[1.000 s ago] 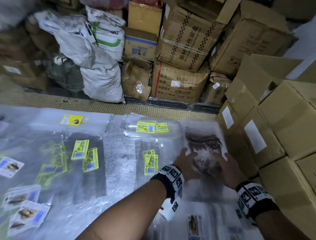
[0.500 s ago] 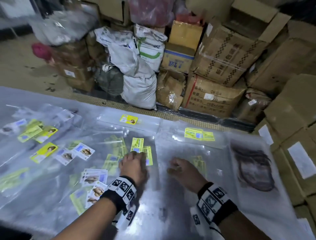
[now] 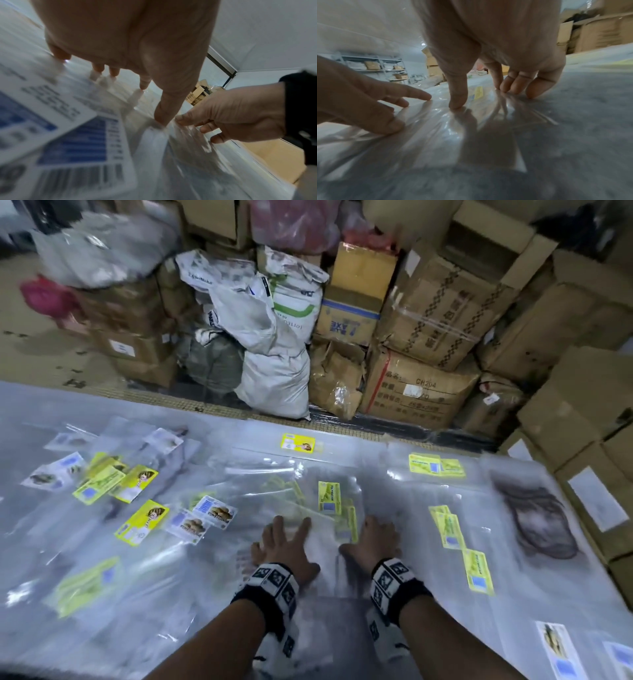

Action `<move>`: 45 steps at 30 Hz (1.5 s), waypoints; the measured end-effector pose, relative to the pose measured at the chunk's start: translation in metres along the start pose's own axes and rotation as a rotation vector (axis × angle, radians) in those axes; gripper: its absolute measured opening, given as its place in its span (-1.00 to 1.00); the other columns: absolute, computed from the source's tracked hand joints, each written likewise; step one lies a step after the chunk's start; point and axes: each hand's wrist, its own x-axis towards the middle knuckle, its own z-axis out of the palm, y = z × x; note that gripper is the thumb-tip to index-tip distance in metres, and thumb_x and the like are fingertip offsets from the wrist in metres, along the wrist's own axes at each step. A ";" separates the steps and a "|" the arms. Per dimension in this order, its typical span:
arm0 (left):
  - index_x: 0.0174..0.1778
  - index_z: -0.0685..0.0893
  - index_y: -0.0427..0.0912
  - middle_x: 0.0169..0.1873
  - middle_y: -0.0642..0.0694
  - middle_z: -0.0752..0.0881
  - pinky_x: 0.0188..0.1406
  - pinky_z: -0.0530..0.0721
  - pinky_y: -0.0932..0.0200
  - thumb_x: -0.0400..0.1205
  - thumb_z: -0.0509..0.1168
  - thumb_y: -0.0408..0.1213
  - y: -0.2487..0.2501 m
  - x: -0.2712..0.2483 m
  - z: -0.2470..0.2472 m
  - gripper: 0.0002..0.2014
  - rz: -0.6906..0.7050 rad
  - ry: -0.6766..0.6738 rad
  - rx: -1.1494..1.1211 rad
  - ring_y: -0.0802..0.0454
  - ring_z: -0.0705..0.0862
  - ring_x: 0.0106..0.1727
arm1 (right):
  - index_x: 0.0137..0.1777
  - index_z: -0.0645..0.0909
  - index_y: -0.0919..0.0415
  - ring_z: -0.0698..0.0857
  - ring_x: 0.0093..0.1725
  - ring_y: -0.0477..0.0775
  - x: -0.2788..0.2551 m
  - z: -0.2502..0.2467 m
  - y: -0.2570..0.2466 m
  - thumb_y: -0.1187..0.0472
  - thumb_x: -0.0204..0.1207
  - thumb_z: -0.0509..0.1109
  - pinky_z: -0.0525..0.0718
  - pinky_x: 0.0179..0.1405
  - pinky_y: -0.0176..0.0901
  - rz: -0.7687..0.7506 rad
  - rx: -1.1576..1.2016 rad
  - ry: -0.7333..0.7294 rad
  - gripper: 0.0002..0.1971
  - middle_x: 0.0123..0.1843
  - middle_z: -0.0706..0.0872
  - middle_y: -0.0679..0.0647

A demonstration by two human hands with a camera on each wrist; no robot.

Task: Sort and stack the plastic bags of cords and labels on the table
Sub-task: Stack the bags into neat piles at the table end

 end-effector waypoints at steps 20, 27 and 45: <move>0.56 -0.21 0.56 0.54 -0.27 -0.62 0.42 -0.41 -0.61 0.25 0.47 0.18 -0.012 0.011 -0.009 0.13 0.073 -0.068 0.035 -0.45 -0.64 0.51 | 0.21 0.57 0.02 0.69 0.13 0.21 -0.023 -0.008 -0.018 -0.01 -0.04 0.51 0.75 0.08 0.08 0.085 0.568 -0.039 -0.31 0.14 0.68 0.08; 0.55 -0.27 0.55 0.47 -0.28 -0.71 0.38 -0.50 -0.60 0.16 0.48 0.38 -0.014 0.017 -0.009 0.22 0.064 -0.079 0.041 -0.45 -0.71 0.44 | -0.06 0.81 0.36 0.85 -0.14 0.28 -0.017 -0.013 -0.019 0.45 0.23 0.56 0.81 -0.02 0.31 0.093 0.819 -0.158 -0.75 -0.15 0.86 0.27; 0.49 0.48 0.12 0.62 -0.17 0.14 0.66 0.06 -0.11 0.53 0.31 0.29 0.025 0.018 -0.024 -0.37 0.094 0.223 -0.266 -0.19 0.04 0.65 | 0.26 0.67 0.25 0.79 0.12 0.21 -0.005 -0.052 0.039 0.69 0.39 0.18 0.73 0.09 -0.02 -0.058 1.007 -0.268 -0.45 0.12 0.83 0.21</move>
